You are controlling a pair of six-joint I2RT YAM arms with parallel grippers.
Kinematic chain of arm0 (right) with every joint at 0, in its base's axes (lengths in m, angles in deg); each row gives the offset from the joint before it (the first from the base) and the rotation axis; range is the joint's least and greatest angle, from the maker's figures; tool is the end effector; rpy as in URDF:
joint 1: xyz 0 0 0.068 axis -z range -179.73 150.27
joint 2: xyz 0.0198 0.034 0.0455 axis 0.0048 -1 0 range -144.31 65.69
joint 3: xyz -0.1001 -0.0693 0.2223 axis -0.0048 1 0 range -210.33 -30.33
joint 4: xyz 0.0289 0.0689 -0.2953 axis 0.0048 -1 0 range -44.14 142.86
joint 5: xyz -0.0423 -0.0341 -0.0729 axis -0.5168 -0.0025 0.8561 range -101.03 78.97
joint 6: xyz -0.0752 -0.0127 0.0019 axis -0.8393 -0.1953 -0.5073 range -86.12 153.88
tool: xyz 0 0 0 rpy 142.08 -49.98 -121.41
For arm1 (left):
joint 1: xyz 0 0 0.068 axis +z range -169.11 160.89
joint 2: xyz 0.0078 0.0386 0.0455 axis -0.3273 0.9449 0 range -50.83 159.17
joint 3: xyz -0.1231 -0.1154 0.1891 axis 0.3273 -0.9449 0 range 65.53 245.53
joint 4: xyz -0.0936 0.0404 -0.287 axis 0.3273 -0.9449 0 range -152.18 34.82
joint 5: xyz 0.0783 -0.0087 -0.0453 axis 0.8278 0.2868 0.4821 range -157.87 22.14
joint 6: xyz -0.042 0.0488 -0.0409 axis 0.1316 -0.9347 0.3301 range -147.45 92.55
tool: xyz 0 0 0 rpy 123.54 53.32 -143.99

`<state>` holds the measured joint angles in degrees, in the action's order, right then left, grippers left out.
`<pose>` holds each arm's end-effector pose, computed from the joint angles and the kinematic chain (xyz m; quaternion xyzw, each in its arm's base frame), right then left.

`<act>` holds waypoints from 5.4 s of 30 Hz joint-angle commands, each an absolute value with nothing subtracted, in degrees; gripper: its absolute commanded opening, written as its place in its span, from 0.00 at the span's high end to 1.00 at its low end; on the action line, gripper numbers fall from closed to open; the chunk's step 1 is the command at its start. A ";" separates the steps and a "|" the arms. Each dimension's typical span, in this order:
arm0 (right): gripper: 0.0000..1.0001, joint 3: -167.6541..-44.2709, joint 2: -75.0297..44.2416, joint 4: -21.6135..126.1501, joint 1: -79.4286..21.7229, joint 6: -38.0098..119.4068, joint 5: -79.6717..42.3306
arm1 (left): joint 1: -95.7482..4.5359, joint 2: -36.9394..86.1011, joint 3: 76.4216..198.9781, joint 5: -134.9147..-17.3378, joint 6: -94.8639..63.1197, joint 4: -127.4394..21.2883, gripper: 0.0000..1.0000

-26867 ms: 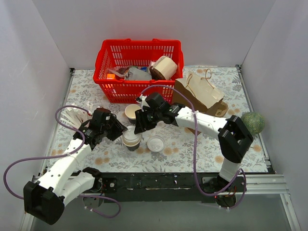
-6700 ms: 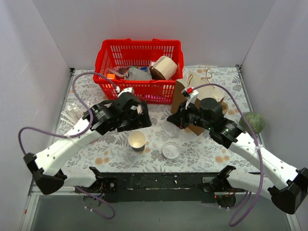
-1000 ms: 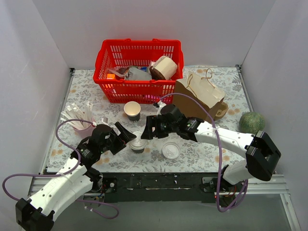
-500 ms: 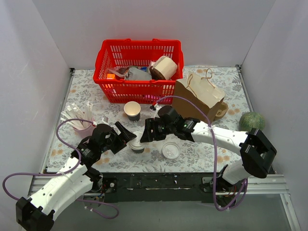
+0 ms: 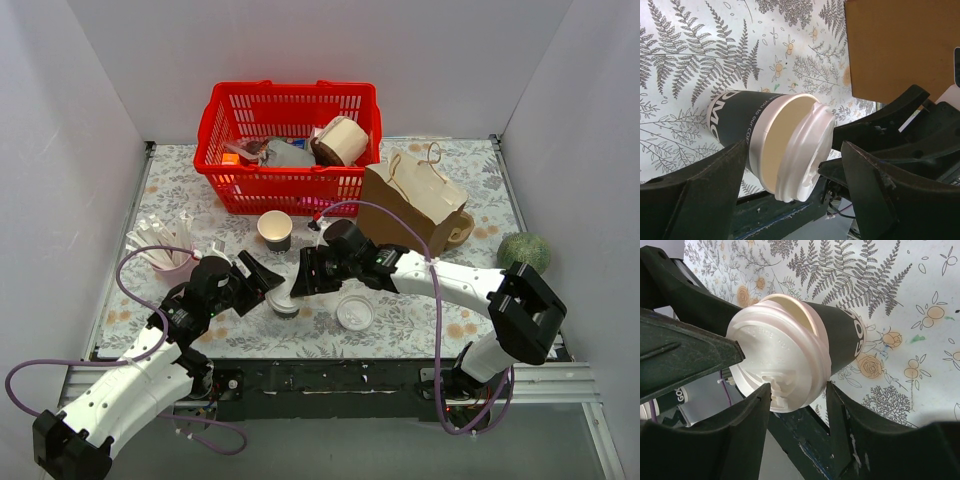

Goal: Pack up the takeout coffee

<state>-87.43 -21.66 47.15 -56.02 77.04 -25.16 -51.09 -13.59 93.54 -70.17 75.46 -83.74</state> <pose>0.2092 0.3420 0.1823 -0.1567 0.8719 0.4148 0.2078 0.1952 -0.1249 0.1888 -0.5137 0.7363 -0.4132 0.1521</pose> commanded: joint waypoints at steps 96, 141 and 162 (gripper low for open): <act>0.36 -98.18 -29.06 42.92 -51.76 71.77 -20.70 | -43.63 -10.22 94.09 -76.83 68.27 -76.63 0.04; 0.34 -102.13 -31.87 43.12 -48.68 71.15 -22.55 | -39.59 7.28 93.48 -90.36 59.03 -48.76 0.04; 0.36 -102.05 -33.54 44.95 -47.63 68.16 -24.56 | -39.59 1.38 86.01 -100.29 63.86 -45.95 0.06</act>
<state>-100.33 -33.10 42.84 -48.13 70.07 -23.89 -39.20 2.19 86.66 -94.85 62.76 -48.96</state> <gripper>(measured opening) 0.645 0.944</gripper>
